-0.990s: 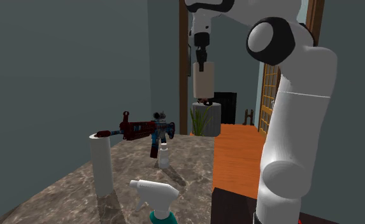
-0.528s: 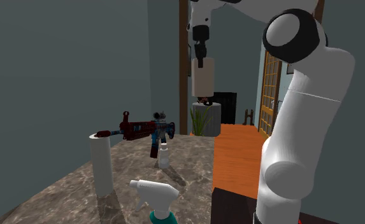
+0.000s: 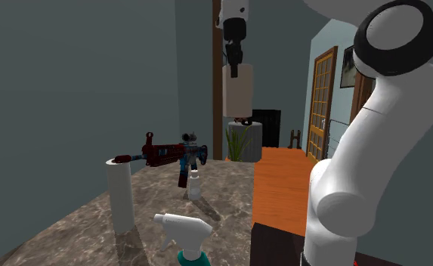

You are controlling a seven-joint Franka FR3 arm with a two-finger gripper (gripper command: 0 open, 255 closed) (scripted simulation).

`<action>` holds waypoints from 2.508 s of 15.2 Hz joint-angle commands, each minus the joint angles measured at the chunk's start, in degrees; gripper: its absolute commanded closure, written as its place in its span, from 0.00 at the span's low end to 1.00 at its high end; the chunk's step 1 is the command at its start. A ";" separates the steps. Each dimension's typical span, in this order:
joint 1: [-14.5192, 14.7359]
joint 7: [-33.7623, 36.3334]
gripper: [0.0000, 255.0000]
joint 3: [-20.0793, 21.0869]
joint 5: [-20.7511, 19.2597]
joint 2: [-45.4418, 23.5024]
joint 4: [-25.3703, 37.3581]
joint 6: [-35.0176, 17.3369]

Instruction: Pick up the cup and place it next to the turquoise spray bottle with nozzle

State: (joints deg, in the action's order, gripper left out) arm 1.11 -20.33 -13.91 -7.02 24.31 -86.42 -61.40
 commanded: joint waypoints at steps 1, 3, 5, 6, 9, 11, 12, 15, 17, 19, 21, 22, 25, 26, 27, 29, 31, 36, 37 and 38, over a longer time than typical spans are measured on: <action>0.38 3.31 1.00 2.52 0.73 2.05 -1.96 0.31; 0.75 6.51 1.00 5.02 1.78 3.78 -3.53 0.70; 1.11 9.68 1.00 7.48 3.00 5.25 -4.82 1.07; 1.27 11.26 1.00 8.71 3.67 5.88 -5.36 1.24; 1.74 15.96 1.00 12.39 5.87 7.43 -6.58 1.71; 2.05 19.10 1.00 14.83 7.45 8.16 -7.07 1.97; 2.20 20.67 1.00 16.05 8.26 8.44 -7.22 2.08; 2.59 25.40 1.00 19.76 10.76 8.93 -7.29 2.33; 2.84 28.58 1.00 22.27 12.44 8.96 -7.03 2.42; 3.07 31.79 1.00 24.80 14.09 8.75 -6.52 2.44; 3.25 35.03 1.00 27.40 15.69 8.30 -5.76 2.41; 3.32 36.67 1.00 28.73 16.46 7.99 -5.29 2.36; 3.50 41.67 1.00 32.83 18.61 6.65 -3.47 2.14; 3.56 43.38 1.00 34.24 19.25 6.06 -2.73 2.03; 3.57 44.62 1.00 35.31 19.69 5.59 -2.14 1.95; 3.74 44.17 1.00 35.12 19.89 6.98 -5.09 0.38; 3.91 43.76 1.00 34.98 20.08 8.30 -7.92 -1.15; 4.35 42.88 1.00 34.81 20.55 11.27 -14.53 -4.82; 4.43 42.72 1.00 34.80 20.65 11.82 -15.79 -5.54; 4.52 42.58 1.00 34.80 20.75 12.35 -17.03 -6.24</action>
State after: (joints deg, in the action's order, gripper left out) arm 5.56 22.51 21.01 13.69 36.13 -102.29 -66.97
